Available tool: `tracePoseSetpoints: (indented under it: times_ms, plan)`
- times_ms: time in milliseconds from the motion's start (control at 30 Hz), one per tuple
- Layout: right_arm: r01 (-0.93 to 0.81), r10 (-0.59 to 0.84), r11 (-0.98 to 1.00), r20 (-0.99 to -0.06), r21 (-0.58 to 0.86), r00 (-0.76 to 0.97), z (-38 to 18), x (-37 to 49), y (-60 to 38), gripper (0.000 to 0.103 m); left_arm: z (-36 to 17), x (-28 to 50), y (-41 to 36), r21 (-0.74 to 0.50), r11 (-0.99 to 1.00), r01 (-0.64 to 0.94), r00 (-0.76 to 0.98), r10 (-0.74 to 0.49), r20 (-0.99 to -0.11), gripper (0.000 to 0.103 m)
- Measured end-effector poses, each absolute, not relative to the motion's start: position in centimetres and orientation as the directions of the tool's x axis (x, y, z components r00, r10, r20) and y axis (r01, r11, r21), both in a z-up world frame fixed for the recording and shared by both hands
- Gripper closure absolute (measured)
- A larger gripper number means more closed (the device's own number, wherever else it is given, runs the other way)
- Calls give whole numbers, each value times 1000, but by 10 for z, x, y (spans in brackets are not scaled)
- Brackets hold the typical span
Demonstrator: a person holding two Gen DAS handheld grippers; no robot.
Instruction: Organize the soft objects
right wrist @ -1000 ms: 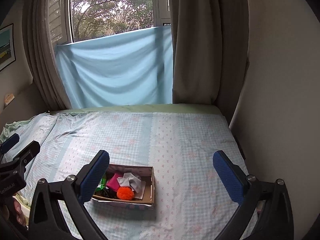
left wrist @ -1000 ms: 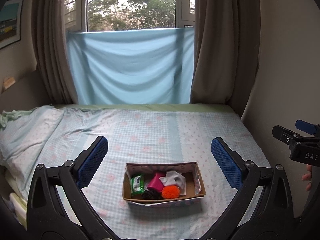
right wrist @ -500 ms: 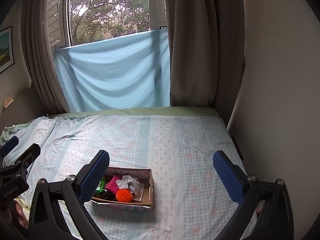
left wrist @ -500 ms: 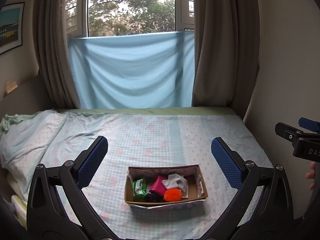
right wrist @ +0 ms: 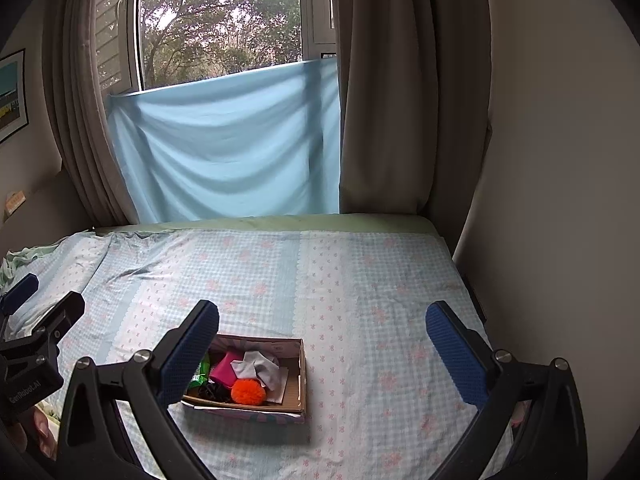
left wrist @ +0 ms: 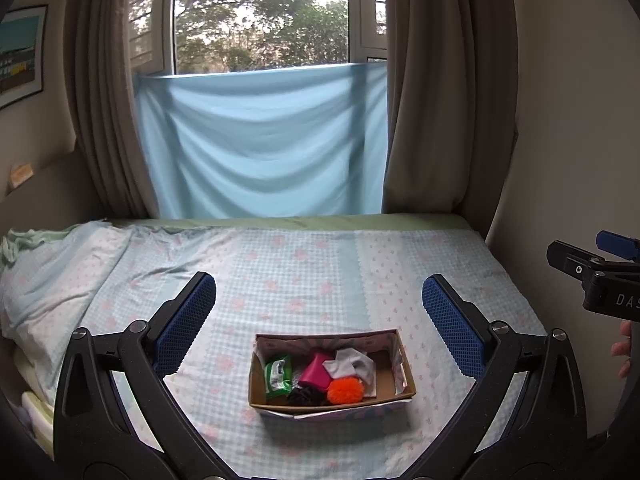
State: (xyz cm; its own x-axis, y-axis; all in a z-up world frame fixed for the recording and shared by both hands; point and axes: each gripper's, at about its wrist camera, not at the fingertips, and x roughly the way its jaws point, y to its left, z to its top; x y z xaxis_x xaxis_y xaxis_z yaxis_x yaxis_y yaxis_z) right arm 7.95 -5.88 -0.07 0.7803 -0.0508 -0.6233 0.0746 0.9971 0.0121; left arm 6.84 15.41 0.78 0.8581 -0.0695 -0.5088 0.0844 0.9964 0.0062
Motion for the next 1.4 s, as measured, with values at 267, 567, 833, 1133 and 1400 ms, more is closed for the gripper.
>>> tracePoseSetpoints:
  times_ms: [267, 567, 833, 1133, 1400]
  plan:
    - [75, -52, 997, -623, 10, 781, 0, 79, -59, 0, 8, 69, 154, 11, 996, 92, 861, -74, -503, 0]
    - [80, -57, 997, -622, 10, 781, 0, 83, -60, 0, 9, 69, 154, 16, 996, 91, 864, -71, -498, 0]
    - [79, -56, 997, -621, 9, 781, 0, 82, -59, 0, 9, 69, 153, 26, 996, 87, 866, -63, -496, 0]
    - [79, -57, 997, -621, 7, 781, 0, 82, -59, 0, 9, 69, 152, 58, 997, 55, 875, -20, -484, 0]
    - [79, -58, 997, -622, 6, 781, 0, 83, -60, 0, 6, 70, 154, 55, 998, 44, 880, -13, -475, 0]
